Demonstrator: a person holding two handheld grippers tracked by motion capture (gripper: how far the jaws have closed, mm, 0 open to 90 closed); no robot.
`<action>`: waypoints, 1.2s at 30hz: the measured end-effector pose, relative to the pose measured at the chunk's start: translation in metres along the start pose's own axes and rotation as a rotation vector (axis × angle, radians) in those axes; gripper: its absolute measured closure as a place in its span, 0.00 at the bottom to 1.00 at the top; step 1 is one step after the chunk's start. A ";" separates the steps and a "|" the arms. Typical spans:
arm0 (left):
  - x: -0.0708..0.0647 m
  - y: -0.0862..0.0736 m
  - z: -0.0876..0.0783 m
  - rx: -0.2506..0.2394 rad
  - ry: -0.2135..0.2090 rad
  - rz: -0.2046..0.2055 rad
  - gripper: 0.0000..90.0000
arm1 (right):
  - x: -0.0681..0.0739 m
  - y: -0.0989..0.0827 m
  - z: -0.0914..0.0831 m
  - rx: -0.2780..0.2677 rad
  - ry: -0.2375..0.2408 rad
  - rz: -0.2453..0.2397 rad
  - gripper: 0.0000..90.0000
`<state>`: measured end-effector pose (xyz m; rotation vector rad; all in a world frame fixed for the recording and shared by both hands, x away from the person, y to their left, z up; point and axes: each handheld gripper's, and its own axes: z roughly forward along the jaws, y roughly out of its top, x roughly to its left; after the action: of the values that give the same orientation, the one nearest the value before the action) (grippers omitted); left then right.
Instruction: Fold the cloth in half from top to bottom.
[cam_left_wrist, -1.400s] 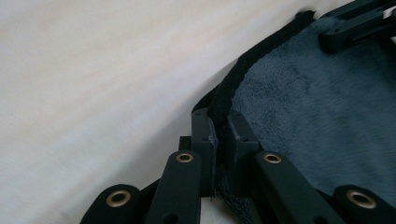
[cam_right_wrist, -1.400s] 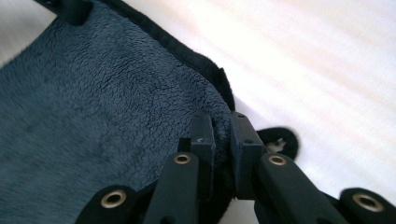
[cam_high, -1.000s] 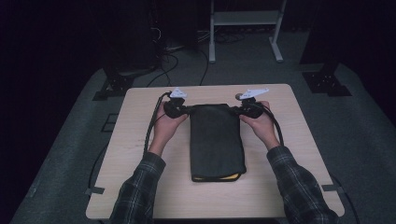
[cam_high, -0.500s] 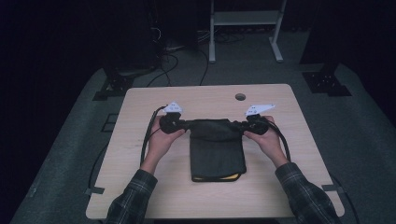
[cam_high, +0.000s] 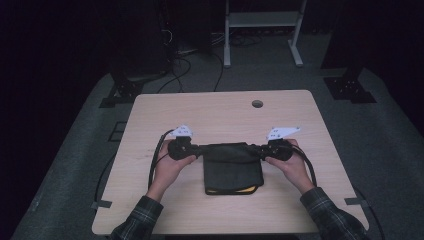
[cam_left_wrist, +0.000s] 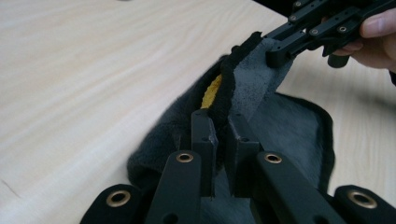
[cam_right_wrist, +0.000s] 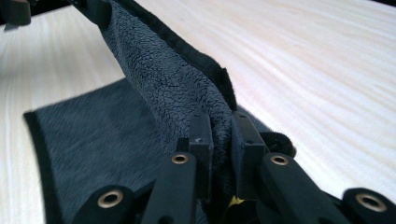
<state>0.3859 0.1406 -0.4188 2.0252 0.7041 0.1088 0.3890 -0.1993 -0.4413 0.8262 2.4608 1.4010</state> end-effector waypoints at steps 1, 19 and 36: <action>-0.002 -0.003 0.000 0.003 -0.003 0.000 0.93 | 0.003 -0.002 0.000 0.007 0.003 -0.009 0.88; -0.022 -0.043 0.003 0.132 -0.039 -0.014 0.92 | 0.034 -0.033 -0.007 0.088 0.056 -0.040 0.83; -0.035 -0.030 -0.018 0.078 -0.053 0.031 0.84 | 0.042 -0.024 -0.044 -0.020 0.059 -0.031 0.79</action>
<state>0.3379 0.1477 -0.4263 2.1060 0.6519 0.0462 0.3270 -0.2183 -0.4331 0.7499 2.4875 1.4574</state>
